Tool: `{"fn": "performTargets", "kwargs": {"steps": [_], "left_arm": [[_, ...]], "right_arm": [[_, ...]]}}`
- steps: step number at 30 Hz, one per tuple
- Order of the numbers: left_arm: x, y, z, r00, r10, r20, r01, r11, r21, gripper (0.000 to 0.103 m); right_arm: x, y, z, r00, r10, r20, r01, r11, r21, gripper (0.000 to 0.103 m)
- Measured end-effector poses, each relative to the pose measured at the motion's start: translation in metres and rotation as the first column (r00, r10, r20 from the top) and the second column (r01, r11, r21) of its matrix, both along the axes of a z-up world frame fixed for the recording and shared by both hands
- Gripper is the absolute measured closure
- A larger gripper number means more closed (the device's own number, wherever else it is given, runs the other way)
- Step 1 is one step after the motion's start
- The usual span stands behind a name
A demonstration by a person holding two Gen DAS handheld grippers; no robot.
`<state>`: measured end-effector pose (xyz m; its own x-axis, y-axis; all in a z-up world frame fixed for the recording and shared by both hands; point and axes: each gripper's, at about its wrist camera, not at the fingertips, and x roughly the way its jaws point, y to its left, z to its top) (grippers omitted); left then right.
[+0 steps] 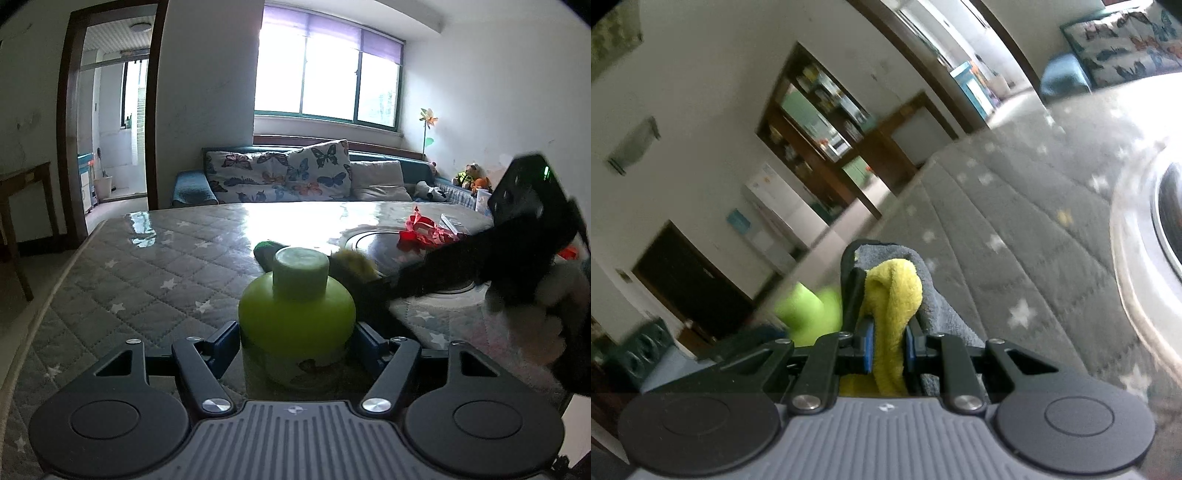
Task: Clean container
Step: 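Keep wiping the bottle's side with the cloth in the right gripper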
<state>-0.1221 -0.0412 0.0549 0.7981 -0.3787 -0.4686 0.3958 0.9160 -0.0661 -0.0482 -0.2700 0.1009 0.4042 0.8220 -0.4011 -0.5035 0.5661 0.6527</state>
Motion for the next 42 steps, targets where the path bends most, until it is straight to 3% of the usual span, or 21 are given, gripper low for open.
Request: {"fn": "performTargets", "kwargs": {"steps": [8, 16, 30, 38, 42], "left_arm": [[-0.002, 0.003, -0.002, 1.000, -0.018, 0.013, 0.019, 1.000, -0.002, 0.033], [-0.002, 0.006, -0.002, 0.999, -0.036, 0.016, 0.036, 0.999, -0.008, 0.033], [-0.008, 0.007, -0.001, 1.000, -0.002, 0.011, 0.002, 1.000, -0.003, 0.032], [-0.006, 0.006, -0.002, 1.000, 0.002, 0.014, -0.002, 1.000, 0.000, 0.032], [-0.009, 0.008, -0.003, 1.000, -0.003, 0.020, 0.003, 1.000, -0.001, 0.032]], "right_arm": [[0.021, 0.026, 0.020, 0.997, 0.047, 0.064, -0.045, 0.998, -0.033, 0.086], [0.032, 0.032, -0.010, 0.999, 0.037, -0.010, -0.038, 0.994, -0.098, 0.086], [0.003, 0.016, -0.028, 0.998, 0.023, -0.060, -0.029, 0.994, -0.106, 0.086], [0.003, 0.020, 0.006, 0.999, 0.024, 0.026, -0.023, 0.999, -0.025, 0.086], [0.018, 0.033, 0.011, 0.998, 0.044, 0.038, -0.042, 0.998, -0.042, 0.086]]}}
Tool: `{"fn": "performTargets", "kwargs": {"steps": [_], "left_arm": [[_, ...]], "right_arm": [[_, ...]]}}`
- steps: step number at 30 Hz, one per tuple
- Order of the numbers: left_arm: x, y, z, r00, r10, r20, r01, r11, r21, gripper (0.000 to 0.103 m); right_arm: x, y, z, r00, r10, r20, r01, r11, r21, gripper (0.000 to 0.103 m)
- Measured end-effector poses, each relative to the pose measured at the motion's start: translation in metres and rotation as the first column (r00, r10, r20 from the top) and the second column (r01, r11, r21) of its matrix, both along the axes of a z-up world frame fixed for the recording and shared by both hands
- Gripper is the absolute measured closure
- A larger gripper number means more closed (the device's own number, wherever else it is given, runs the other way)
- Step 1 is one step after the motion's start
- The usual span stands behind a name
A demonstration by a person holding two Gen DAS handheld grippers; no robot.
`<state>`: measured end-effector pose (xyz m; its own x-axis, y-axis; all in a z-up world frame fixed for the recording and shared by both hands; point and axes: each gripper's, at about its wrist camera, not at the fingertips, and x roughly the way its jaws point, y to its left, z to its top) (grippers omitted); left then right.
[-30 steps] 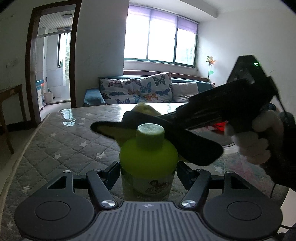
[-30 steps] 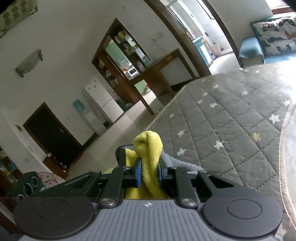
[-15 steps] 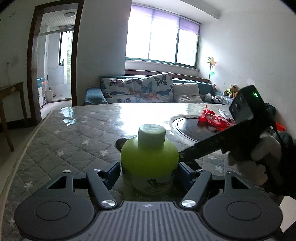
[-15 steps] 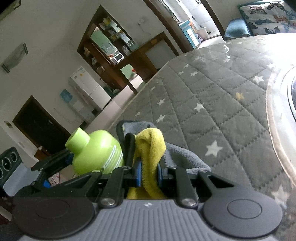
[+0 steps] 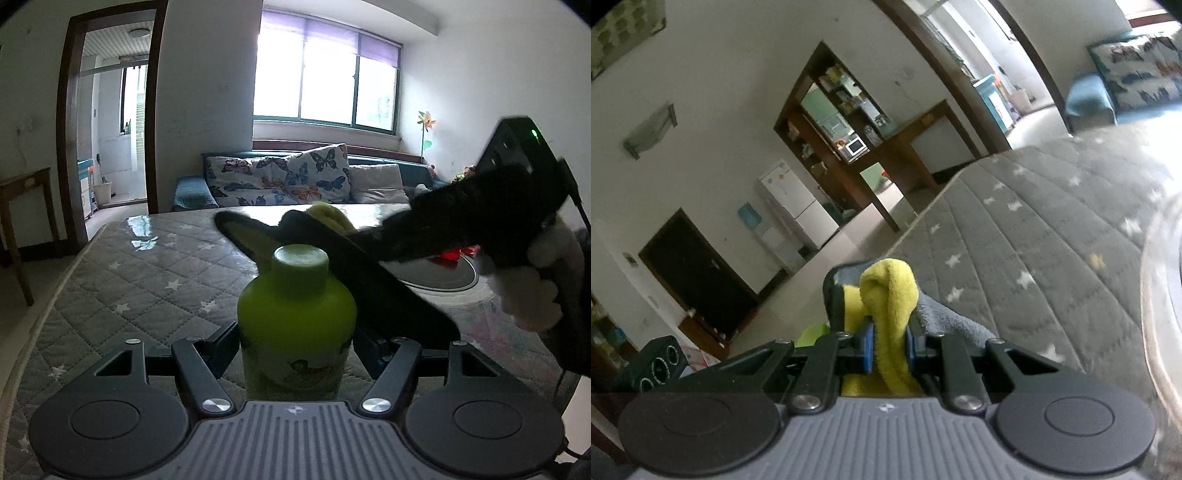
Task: Clean container
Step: 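Keep wiping the bottle's side with the cloth in the right gripper, then rub the cloth around the green bottle's shoulder with the right gripper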
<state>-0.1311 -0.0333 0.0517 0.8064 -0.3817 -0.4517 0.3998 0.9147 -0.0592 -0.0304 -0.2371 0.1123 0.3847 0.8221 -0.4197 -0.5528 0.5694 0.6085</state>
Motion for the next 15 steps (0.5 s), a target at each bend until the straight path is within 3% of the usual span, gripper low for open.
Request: {"fn": "performTargets", "kwargs": {"steps": [6, 15], "left_arm": [[-0.002, 0.002, -0.001, 1.000, -0.006, 0.005, 0.006, 1.000, -0.006, 0.032], [0.000, 0.000, -0.001, 1.000, 0.007, -0.005, -0.007, 1.000, -0.012, 0.031]], "right_arm": [[0.018, 0.012, -0.012, 0.999, 0.003, -0.044, -0.004, 1.000, -0.026, 0.086], [0.007, 0.002, -0.038, 0.995, -0.010, -0.096, 0.001, 0.996, -0.091, 0.086]]}}
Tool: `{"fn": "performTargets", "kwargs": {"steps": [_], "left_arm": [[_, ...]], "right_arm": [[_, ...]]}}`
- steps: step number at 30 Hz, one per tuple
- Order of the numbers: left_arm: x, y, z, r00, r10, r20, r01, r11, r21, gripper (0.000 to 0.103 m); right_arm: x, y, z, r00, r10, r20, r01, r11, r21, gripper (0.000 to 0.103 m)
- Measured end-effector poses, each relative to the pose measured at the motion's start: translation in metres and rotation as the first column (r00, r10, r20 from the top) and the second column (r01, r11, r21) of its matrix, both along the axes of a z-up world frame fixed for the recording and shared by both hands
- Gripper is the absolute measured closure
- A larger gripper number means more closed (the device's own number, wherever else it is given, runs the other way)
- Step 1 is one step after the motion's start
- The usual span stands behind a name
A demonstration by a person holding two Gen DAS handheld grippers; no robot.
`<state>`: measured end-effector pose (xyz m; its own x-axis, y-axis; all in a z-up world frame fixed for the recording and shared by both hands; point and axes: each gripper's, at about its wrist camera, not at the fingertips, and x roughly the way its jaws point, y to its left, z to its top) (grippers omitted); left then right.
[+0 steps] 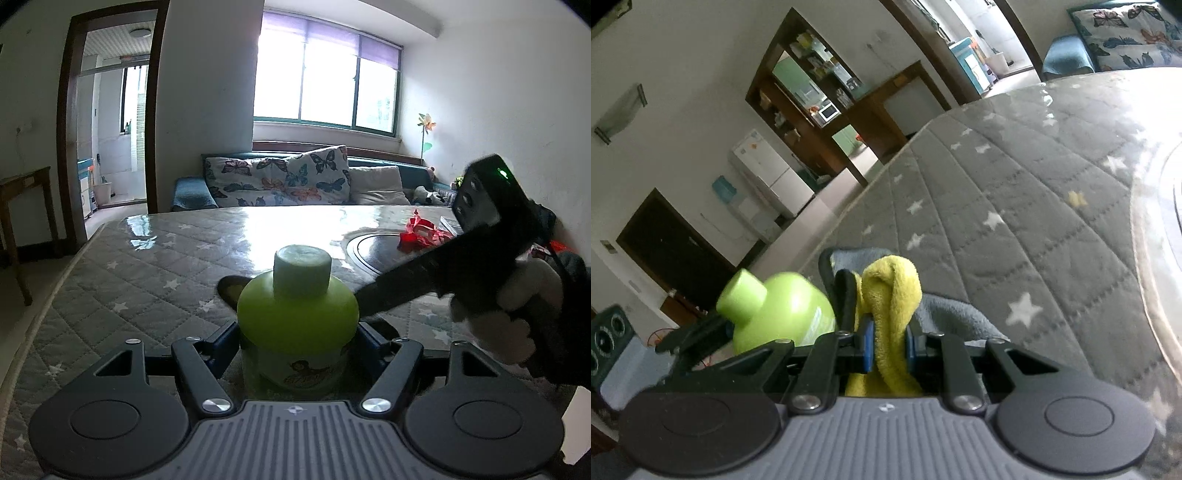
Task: Clean container
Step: 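Rub the cloth around the green bottle's shoulder with the right gripper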
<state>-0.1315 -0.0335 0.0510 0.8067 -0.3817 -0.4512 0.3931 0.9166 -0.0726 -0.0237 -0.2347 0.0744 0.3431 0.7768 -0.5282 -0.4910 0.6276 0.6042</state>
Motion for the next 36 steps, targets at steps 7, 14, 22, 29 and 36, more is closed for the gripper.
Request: {"fn": "performTargets", "kwargs": {"steps": [7, 14, 22, 29, 36], "left_arm": [[0.004, -0.004, 0.001, 1.000, 0.025, -0.004, -0.025, 1.000, 0.000, 0.031], [0.011, -0.007, 0.000, 1.000, -0.005, 0.006, 0.005, 1.000, 0.002, 0.032], [0.034, -0.025, 0.000, 0.993, -0.119, 0.004, 0.120, 0.993, -0.010, 0.032], [0.045, -0.030, -0.003, 0.984, -0.179, 0.006, 0.179, 0.984, -0.014, 0.032], [0.037, -0.034, -0.003, 0.985, -0.172, 0.014, 0.172, 0.985, 0.007, 0.031]], "right_arm": [[-0.016, -0.015, -0.003, 1.000, -0.021, 0.005, 0.021, 1.000, 0.005, 0.086], [-0.021, -0.032, -0.001, 0.998, -0.069, 0.011, 0.069, 0.998, 0.013, 0.086], [-0.017, -0.058, 0.001, 0.988, -0.151, 0.020, 0.151, 0.988, 0.005, 0.086], [-0.006, -0.064, 0.002, 0.983, -0.176, 0.047, 0.177, 0.984, -0.020, 0.084], [0.004, -0.064, 0.003, 0.980, -0.183, 0.081, 0.188, 0.981, -0.054, 0.079]]}}
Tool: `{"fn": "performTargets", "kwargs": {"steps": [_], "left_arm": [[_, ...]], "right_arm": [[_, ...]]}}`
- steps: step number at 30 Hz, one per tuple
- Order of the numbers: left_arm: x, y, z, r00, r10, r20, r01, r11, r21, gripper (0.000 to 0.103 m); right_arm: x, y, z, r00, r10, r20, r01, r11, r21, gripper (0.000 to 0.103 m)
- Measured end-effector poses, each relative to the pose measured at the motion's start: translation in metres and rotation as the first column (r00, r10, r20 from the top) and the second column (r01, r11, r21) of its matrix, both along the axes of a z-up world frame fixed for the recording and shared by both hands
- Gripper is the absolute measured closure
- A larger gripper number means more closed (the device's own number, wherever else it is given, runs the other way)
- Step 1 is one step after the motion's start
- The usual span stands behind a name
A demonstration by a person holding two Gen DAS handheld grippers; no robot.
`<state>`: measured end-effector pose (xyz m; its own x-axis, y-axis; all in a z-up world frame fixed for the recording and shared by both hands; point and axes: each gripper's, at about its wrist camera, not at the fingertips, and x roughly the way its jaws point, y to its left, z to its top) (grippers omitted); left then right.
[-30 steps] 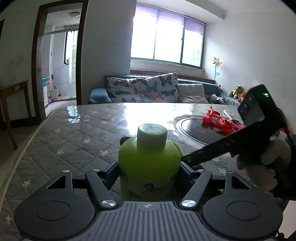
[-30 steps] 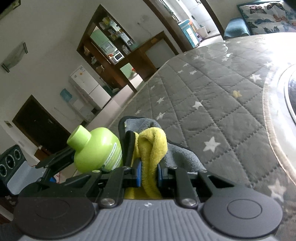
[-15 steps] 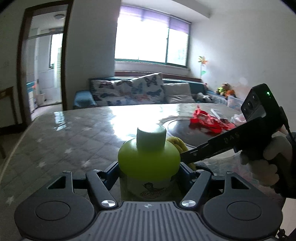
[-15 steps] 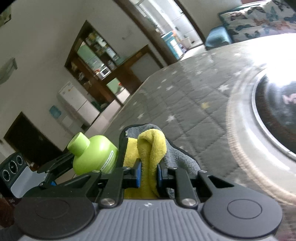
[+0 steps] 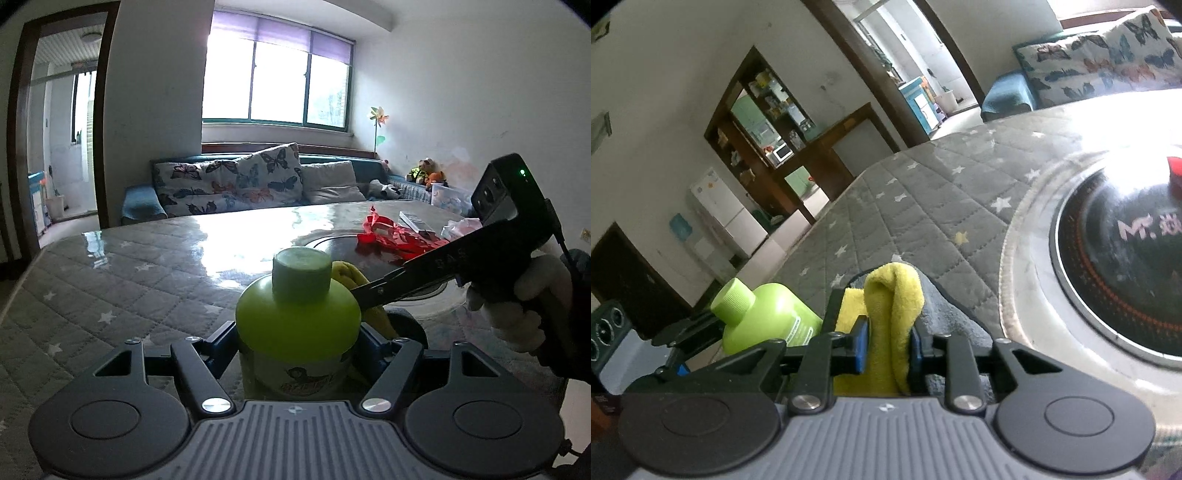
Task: Clean container
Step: 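Rub the cloth around the green bottle's shoulder with the right gripper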
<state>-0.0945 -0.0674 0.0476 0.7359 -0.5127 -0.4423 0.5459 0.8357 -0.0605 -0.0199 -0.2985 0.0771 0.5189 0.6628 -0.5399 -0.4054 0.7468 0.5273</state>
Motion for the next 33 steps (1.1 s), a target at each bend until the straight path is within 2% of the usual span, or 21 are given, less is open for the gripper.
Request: {"fn": "performTargets", "kwargs": {"steps": [5, 8, 11, 14, 18, 25, 33], "left_arm": [[-0.001, 0.000, 0.001, 1.000, 0.014, 0.001, -0.014, 1.000, 0.004, 0.029], [-0.005, 0.003, 0.003, 1.000, 0.030, 0.006, -0.030, 1.000, -0.006, 0.026], [-0.008, 0.004, 0.004, 0.999, 0.040, 0.008, -0.040, 0.999, -0.011, 0.025], [-0.010, 0.003, 0.004, 0.999, 0.045, 0.018, -0.045, 0.999, -0.007, 0.025], [-0.012, 0.002, 0.005, 0.998, 0.047, 0.030, -0.047, 0.999, 0.001, 0.026], [-0.012, -0.001, 0.005, 0.999, 0.035, 0.032, -0.035, 0.999, 0.005, 0.034], [-0.012, 0.000, 0.004, 0.999, 0.029, 0.034, -0.030, 1.000, 0.007, 0.034]], "right_arm": [[0.004, 0.008, -0.008, 1.000, 0.003, -0.003, -0.003, 1.000, -0.026, 0.078], [0.006, 0.012, -0.012, 1.000, 0.004, -0.005, -0.004, 0.999, -0.042, 0.083], [-0.007, 0.006, -0.001, 1.000, -0.004, 0.008, 0.004, 1.000, -0.011, 0.085], [-0.010, -0.001, 0.011, 1.000, -0.009, 0.022, 0.008, 0.998, 0.060, 0.085], [-0.016, -0.005, 0.037, 0.997, 0.000, 0.083, -0.012, 0.991, 0.133, 0.085], [-0.008, 0.023, 0.038, 0.992, 0.064, 0.108, -0.074, 0.993, 0.088, 0.085], [0.005, 0.028, 0.021, 0.997, 0.050, 0.067, -0.055, 0.995, 0.081, 0.085]]}}
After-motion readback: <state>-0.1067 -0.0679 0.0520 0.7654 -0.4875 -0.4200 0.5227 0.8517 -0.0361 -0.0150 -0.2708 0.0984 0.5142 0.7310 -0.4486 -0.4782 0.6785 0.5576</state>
